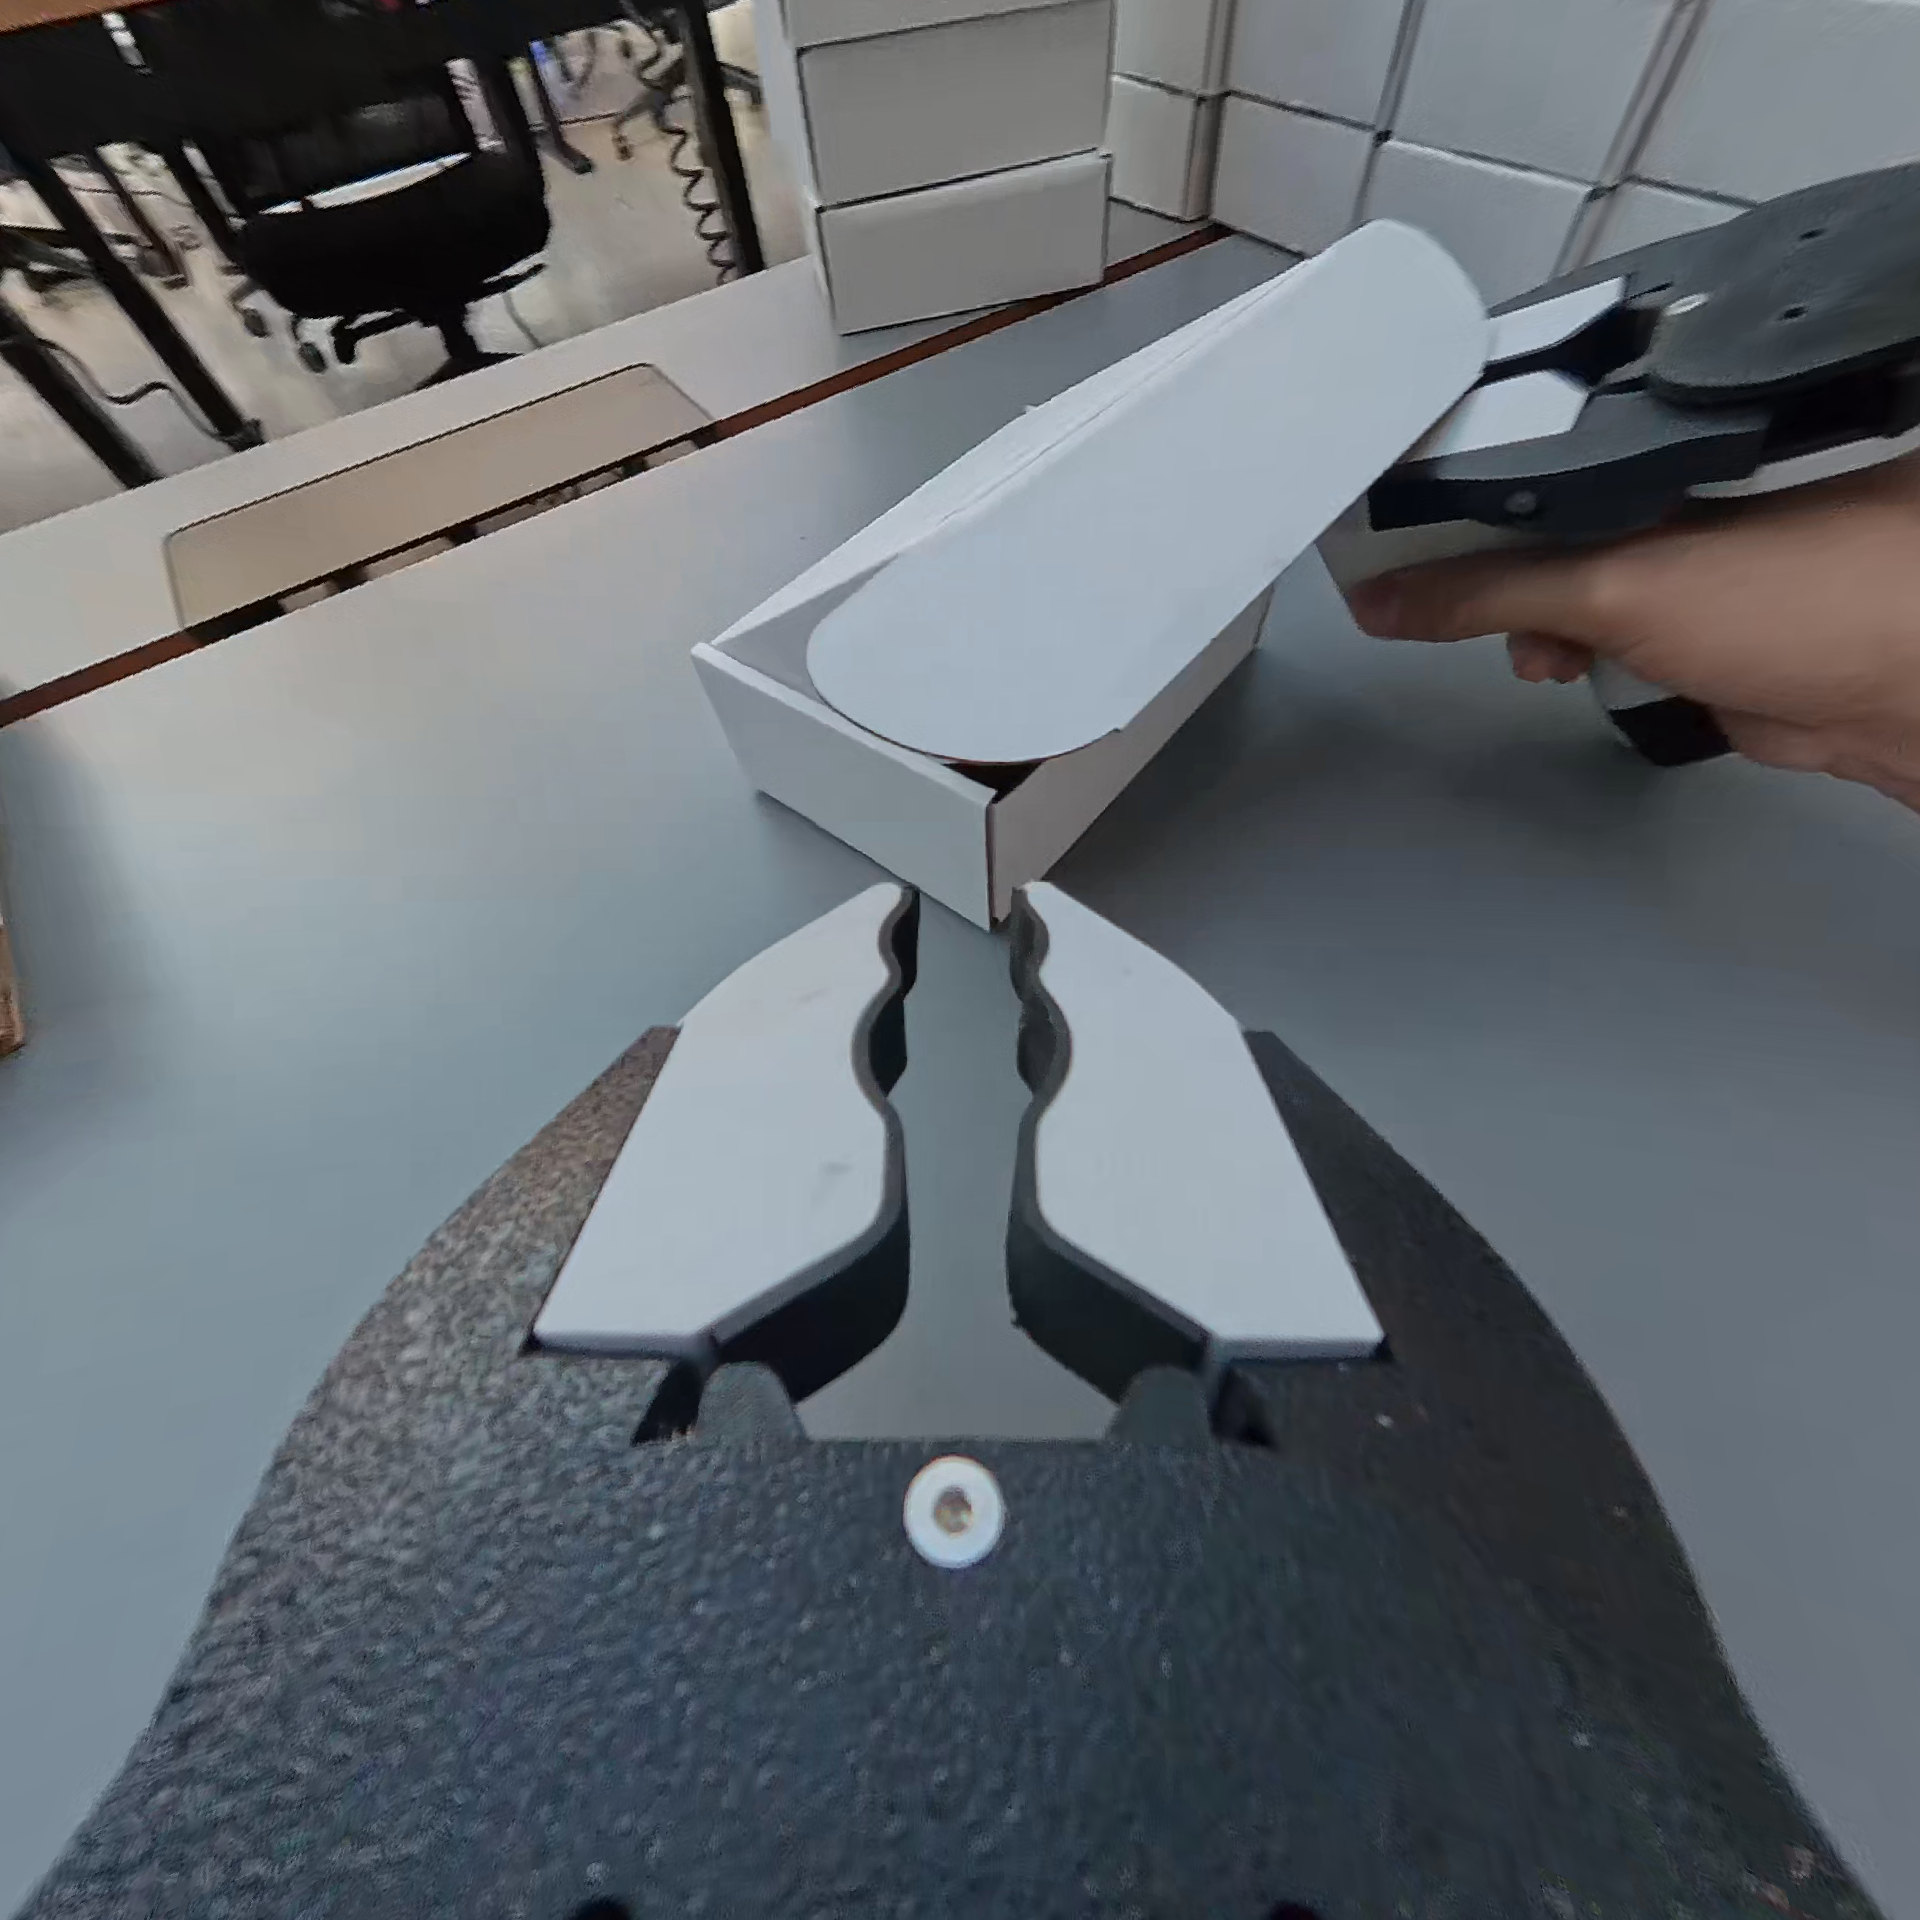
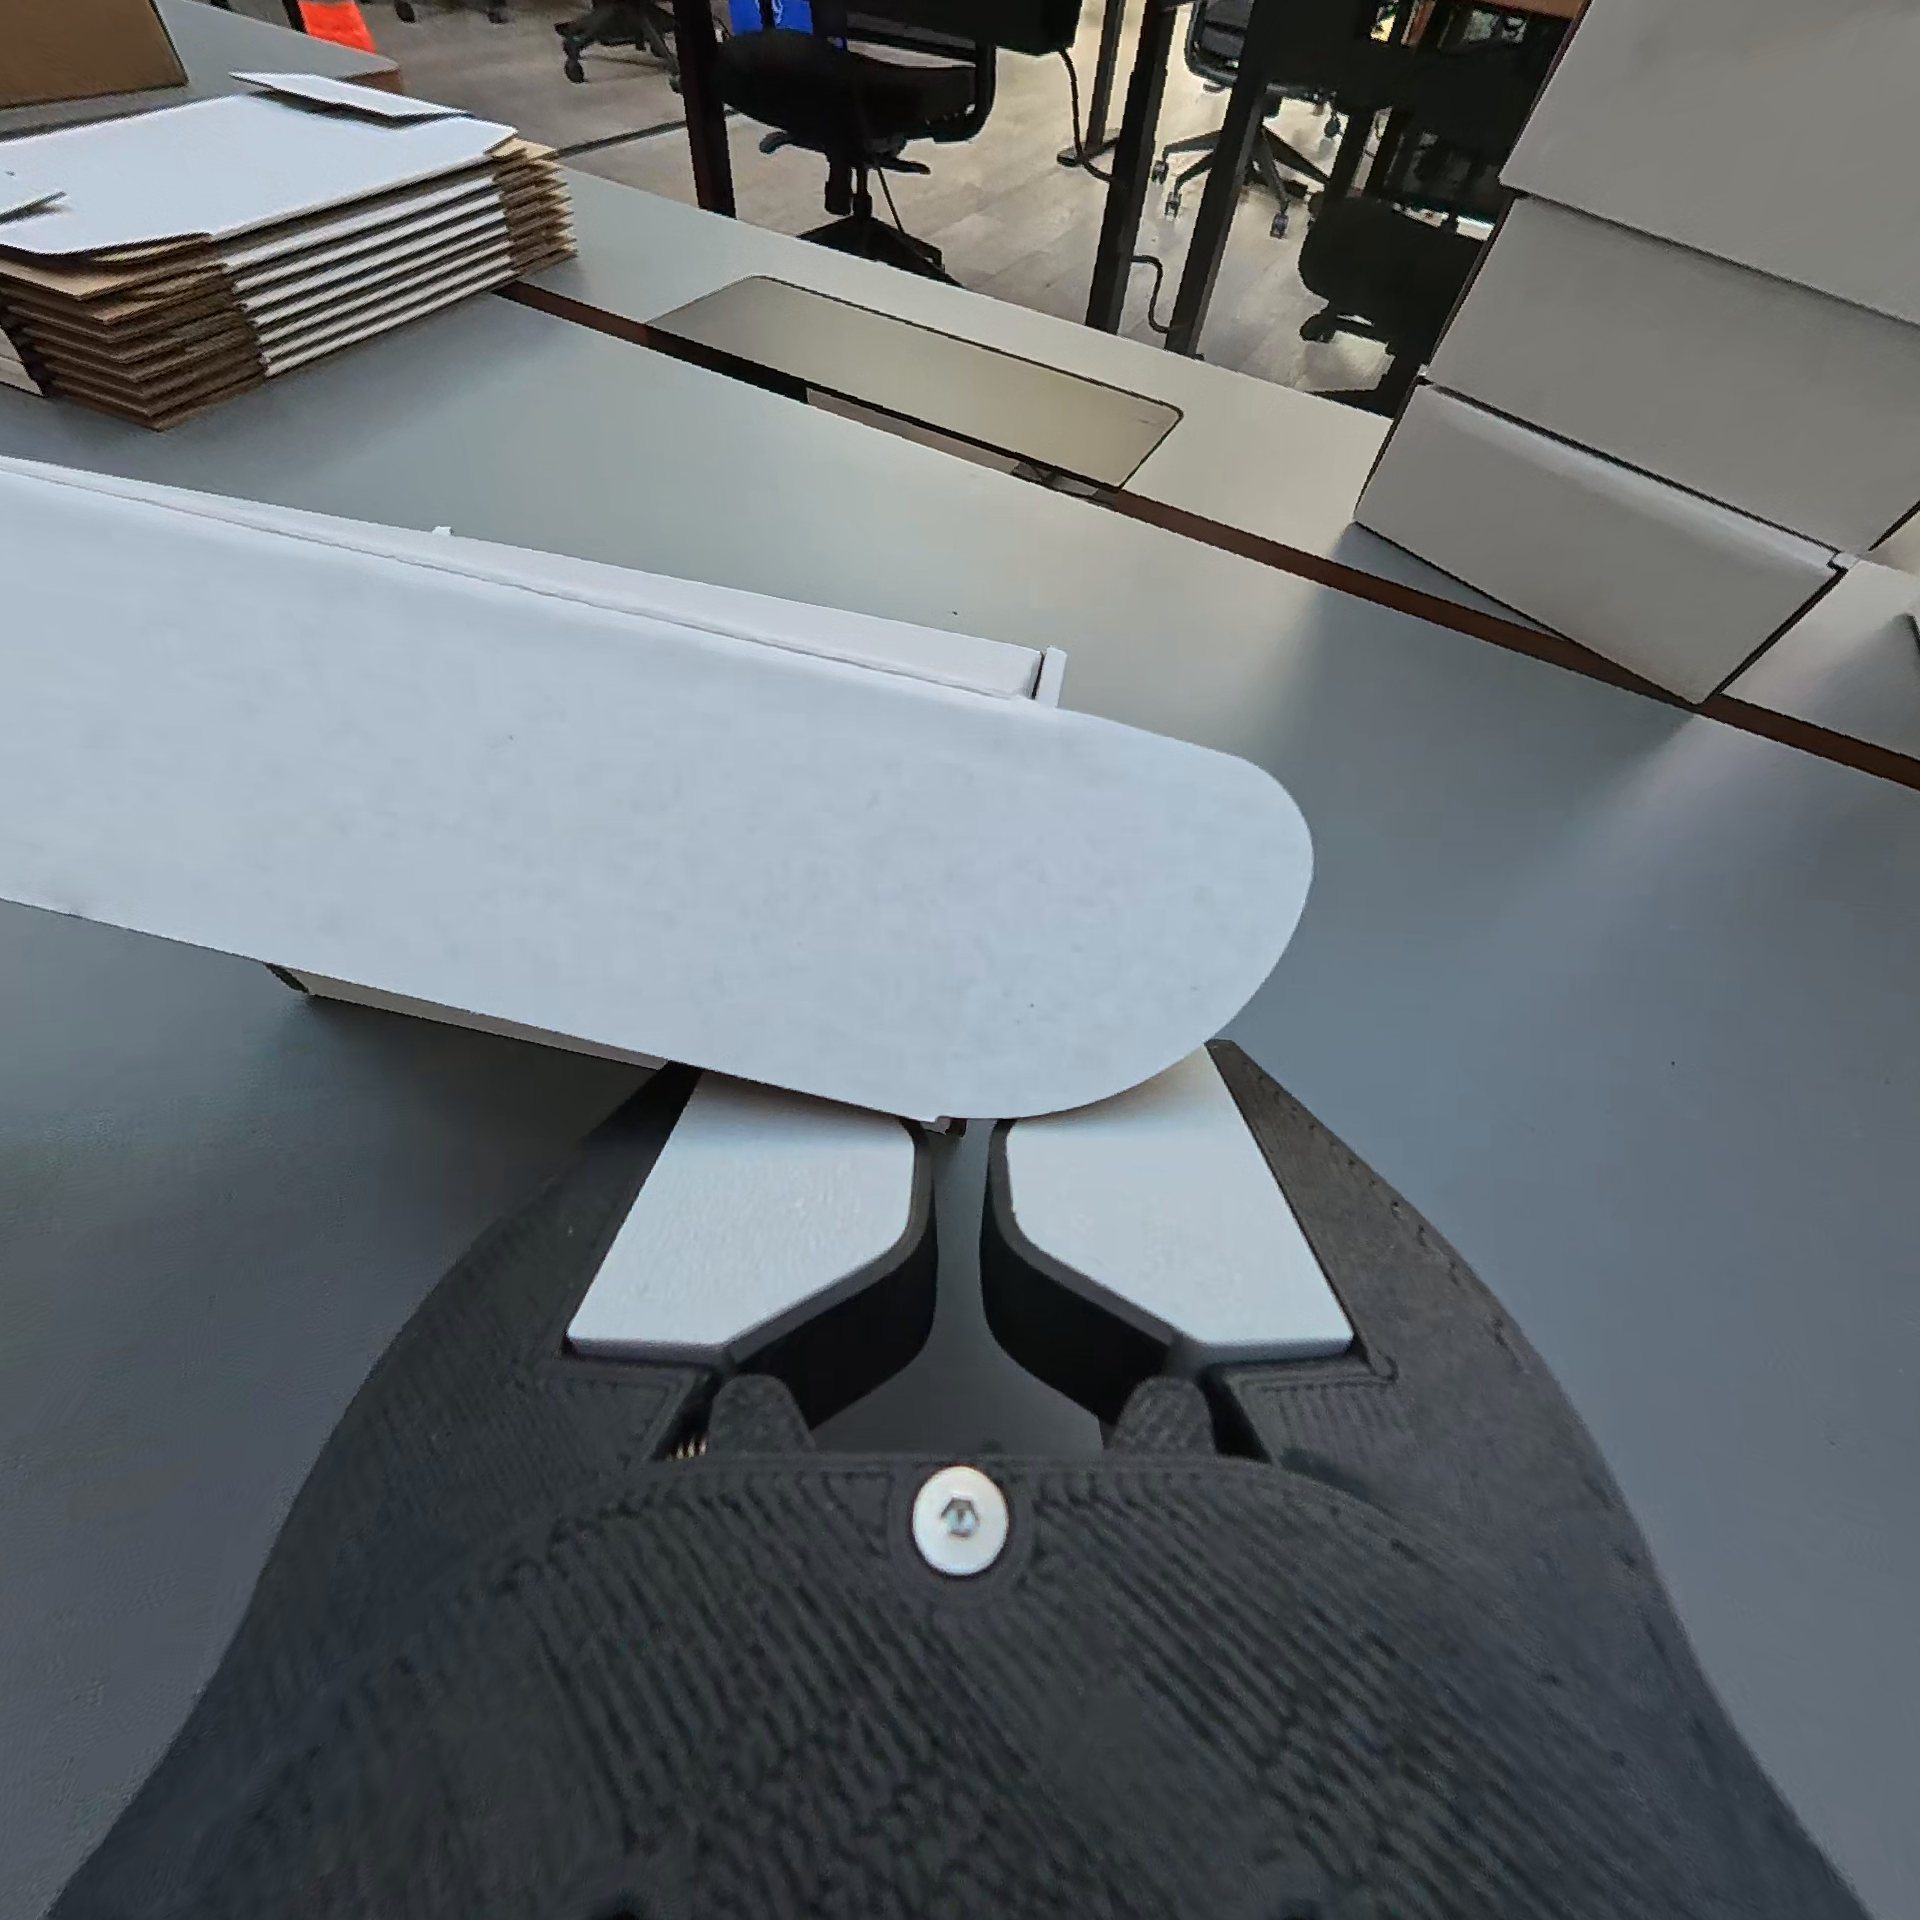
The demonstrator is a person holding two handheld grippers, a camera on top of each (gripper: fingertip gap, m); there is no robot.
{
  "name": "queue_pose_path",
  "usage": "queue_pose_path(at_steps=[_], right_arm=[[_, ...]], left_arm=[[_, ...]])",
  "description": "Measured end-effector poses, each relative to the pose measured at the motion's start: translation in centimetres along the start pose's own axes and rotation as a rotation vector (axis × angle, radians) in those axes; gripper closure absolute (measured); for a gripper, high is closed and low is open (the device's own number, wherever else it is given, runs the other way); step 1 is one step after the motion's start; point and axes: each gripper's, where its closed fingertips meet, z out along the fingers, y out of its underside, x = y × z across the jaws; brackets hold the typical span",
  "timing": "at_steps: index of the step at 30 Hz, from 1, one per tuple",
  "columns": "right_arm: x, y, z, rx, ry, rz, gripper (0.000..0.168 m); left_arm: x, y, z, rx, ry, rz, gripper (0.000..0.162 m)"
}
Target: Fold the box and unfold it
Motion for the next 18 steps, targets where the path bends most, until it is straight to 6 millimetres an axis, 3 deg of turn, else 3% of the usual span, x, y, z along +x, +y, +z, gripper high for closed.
queue_pose_path(at_steps=[2,4,7,12,18], right_arm=[[0.0,0.0,0.0,0.000,0.002,-0.003,0.166],[0.0,0.0,0.0,0.000,0.002,-0.003,0.166],[0.0,0.0,0.0,0.002,-0.005,0.002,0.166],[0.0,0.0,0.0,0.003,-0.006,-0.001,0.166],[0.0,0.0,0.0,0.004,-0.008,-0.005,0.166]], left_arm=[[-0.8,-2.0,-2.0,0.059,0.111,-0.086,0.158],[-1.8,-5.3,-3.4,0.153,0.230,-0.215,0.162],[-2.4,-8.7,-3.3,0.155,0.460,-0.357,0.162],[-2.5,-9.5,1.2,-0.043,0.674,-0.486,0.162],[-2.9,-7.2,6.0,-0.252,0.770,-0.741,0.162]])
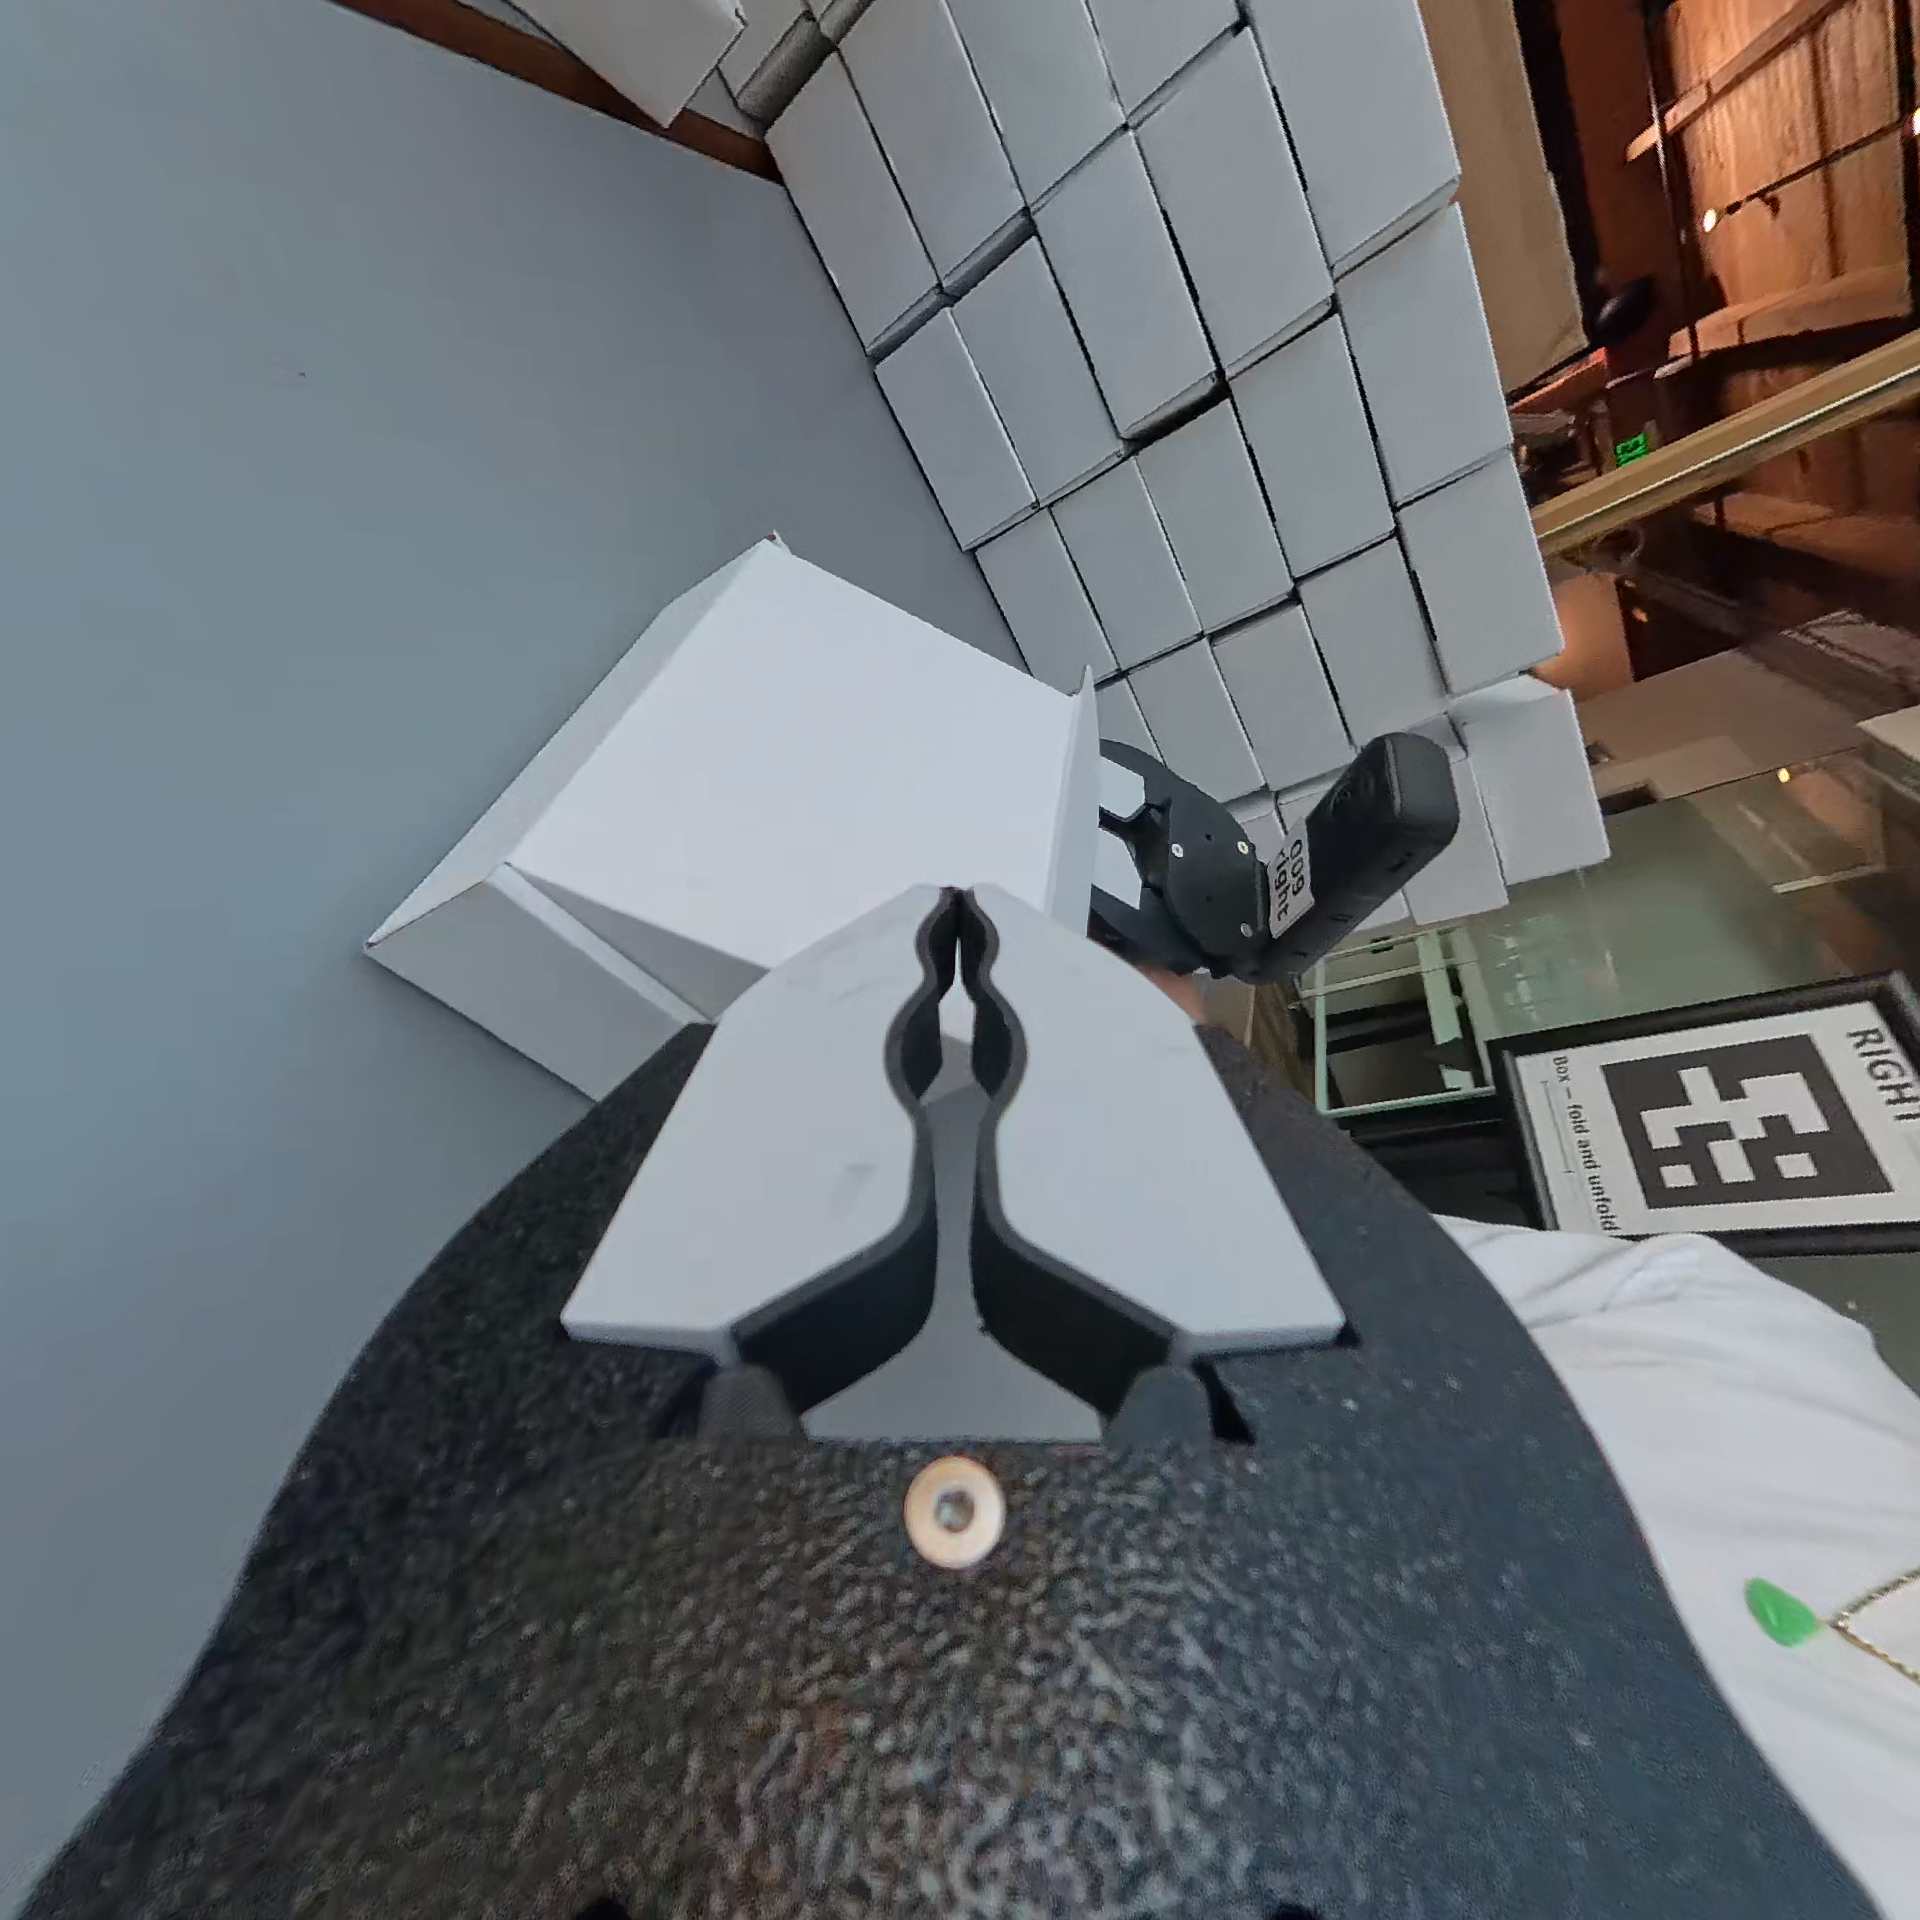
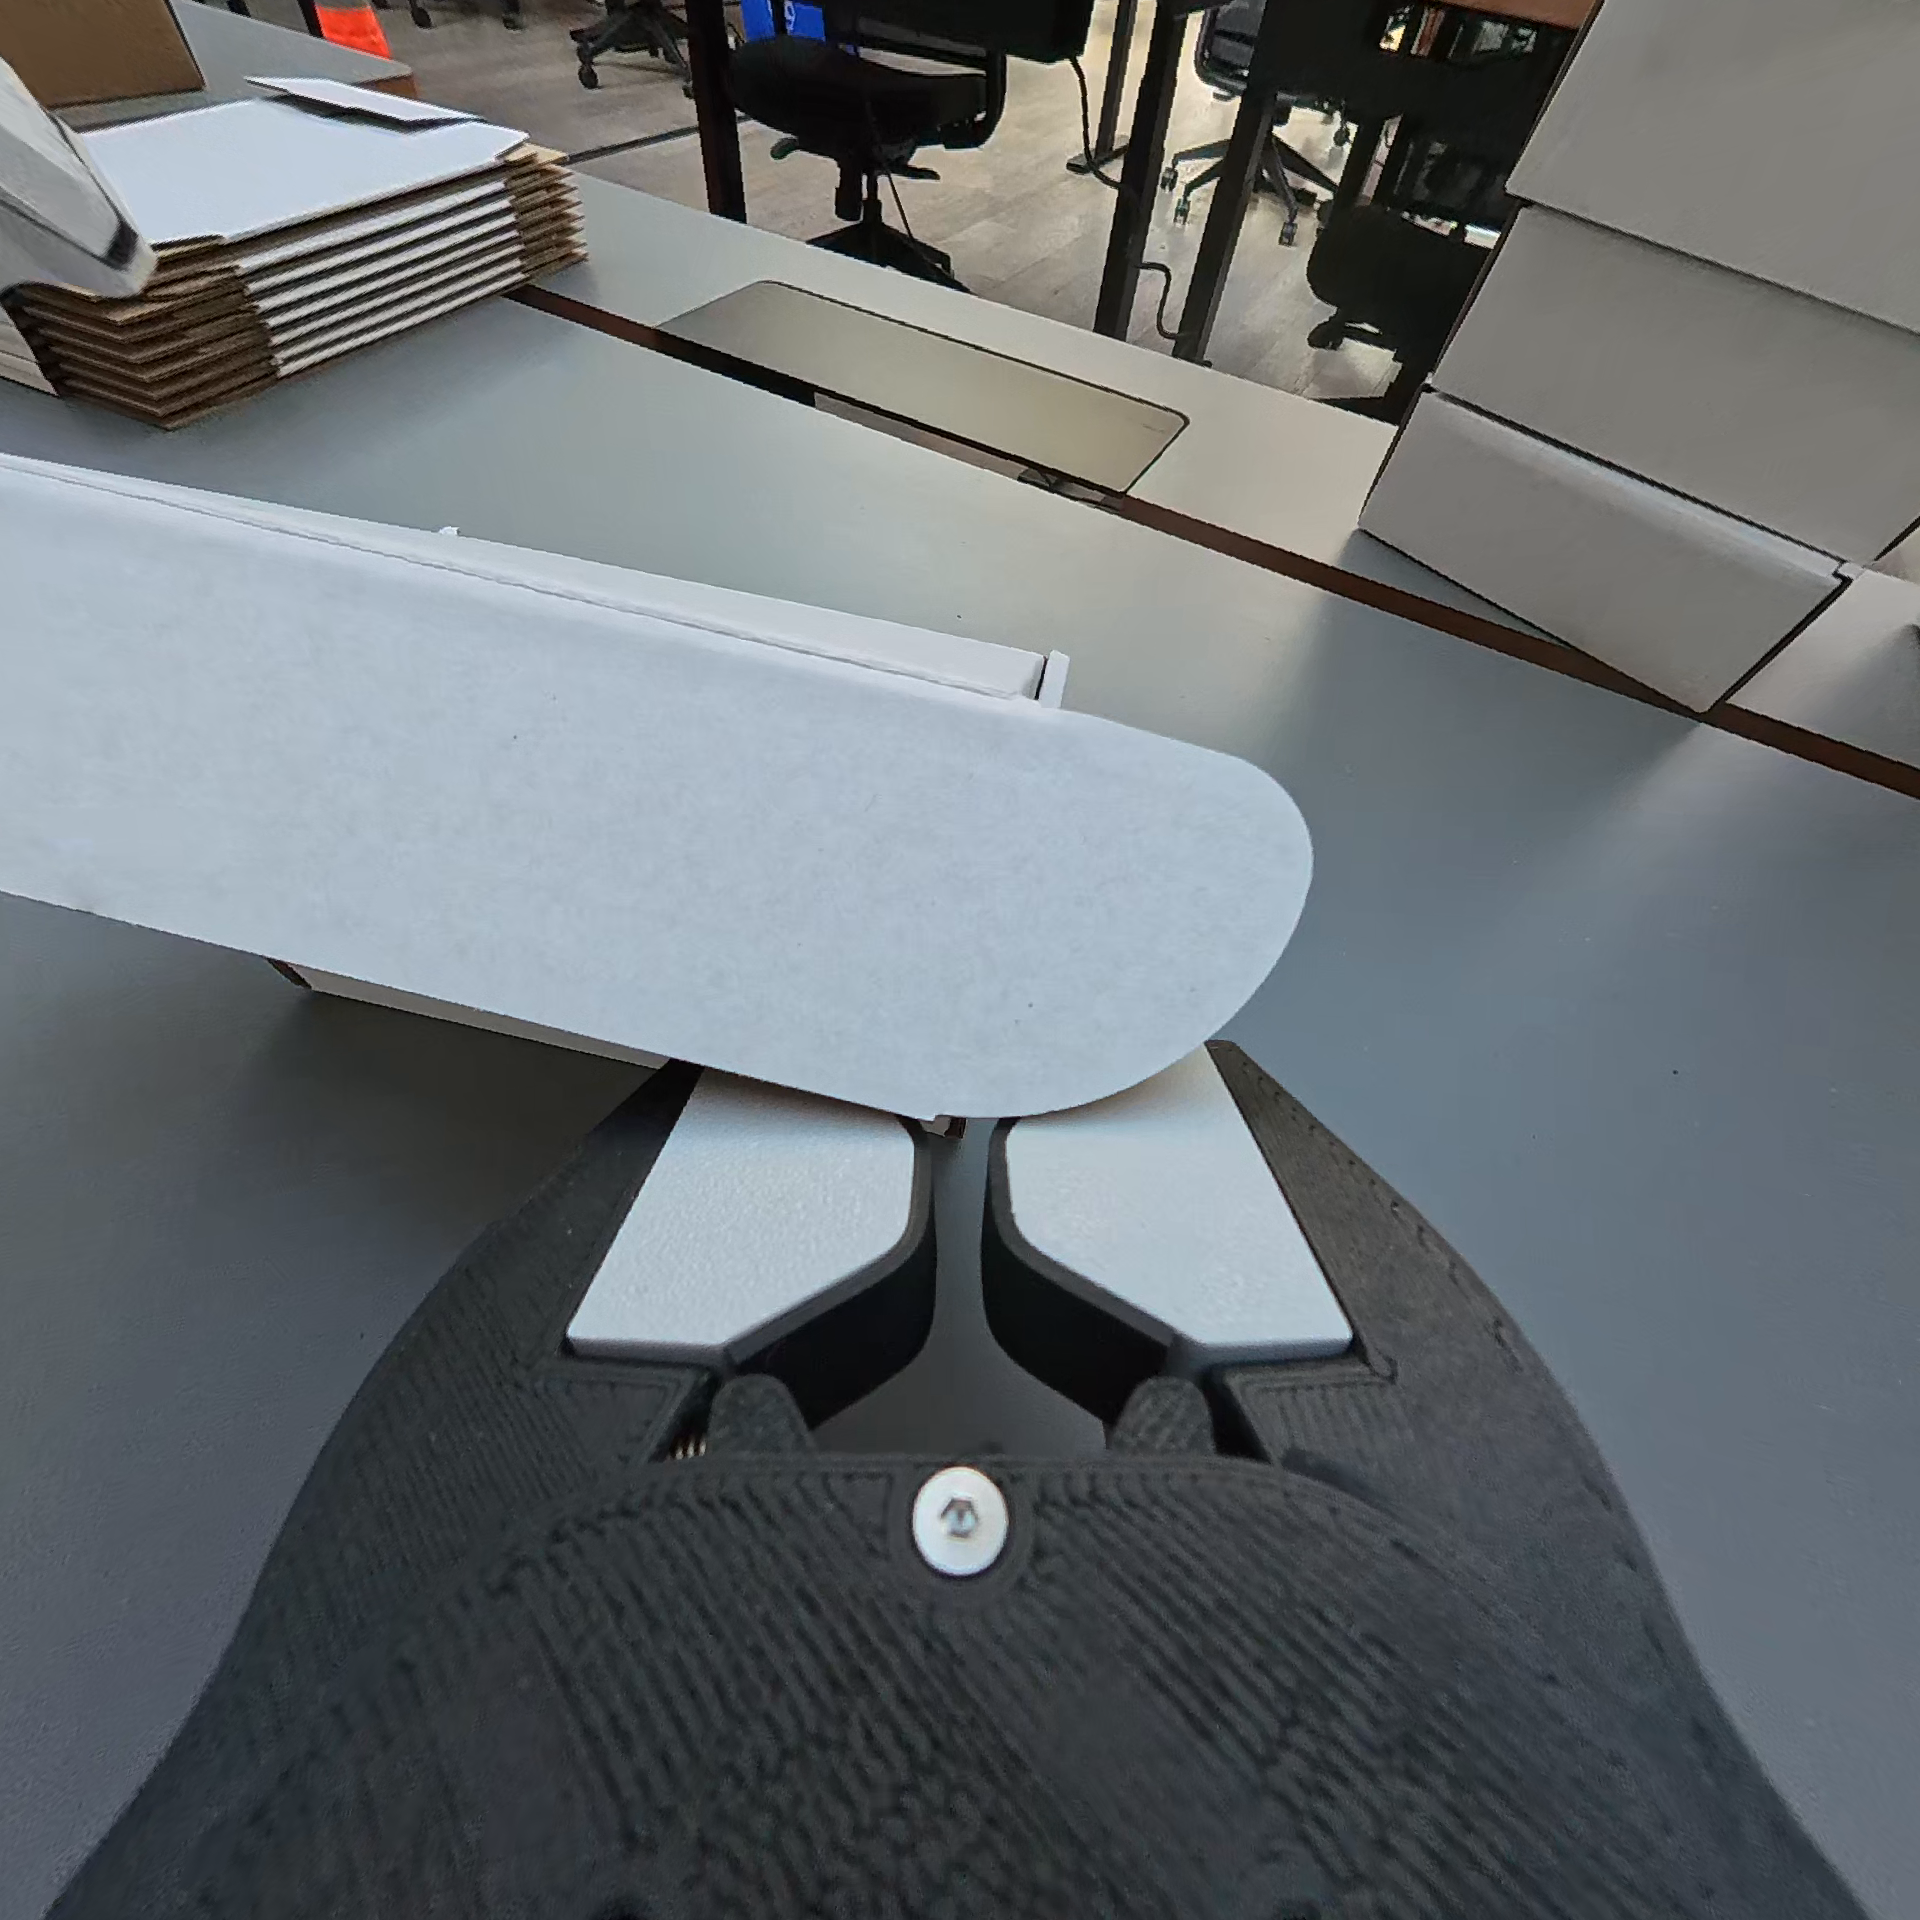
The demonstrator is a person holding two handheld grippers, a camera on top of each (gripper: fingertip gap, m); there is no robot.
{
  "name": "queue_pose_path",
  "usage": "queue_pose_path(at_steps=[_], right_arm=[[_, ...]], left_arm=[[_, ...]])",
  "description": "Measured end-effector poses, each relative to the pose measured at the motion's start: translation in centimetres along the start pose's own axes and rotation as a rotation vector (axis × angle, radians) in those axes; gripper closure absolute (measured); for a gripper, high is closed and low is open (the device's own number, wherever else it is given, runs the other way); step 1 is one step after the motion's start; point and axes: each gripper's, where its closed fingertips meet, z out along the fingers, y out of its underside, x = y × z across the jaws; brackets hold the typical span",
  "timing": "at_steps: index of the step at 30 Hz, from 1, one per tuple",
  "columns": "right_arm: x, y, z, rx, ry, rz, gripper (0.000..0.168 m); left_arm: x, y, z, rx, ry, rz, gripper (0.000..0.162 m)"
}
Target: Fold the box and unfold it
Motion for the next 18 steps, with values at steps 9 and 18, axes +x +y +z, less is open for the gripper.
queue_pose_path(at_steps=[9,18], right_arm=[[-0.5,0.0,-0.4,0.012,-0.067,-0.010,0.159],[-2.2,4.0,-5.7,-0.166,-0.271,0.013,0.109]], left_arm=[[-2.8,1.5,1.3,-0.064,-0.102,-0.069,0.162],[-4.2,3.4,2.0,-0.146,-0.310,0.074,0.162]])
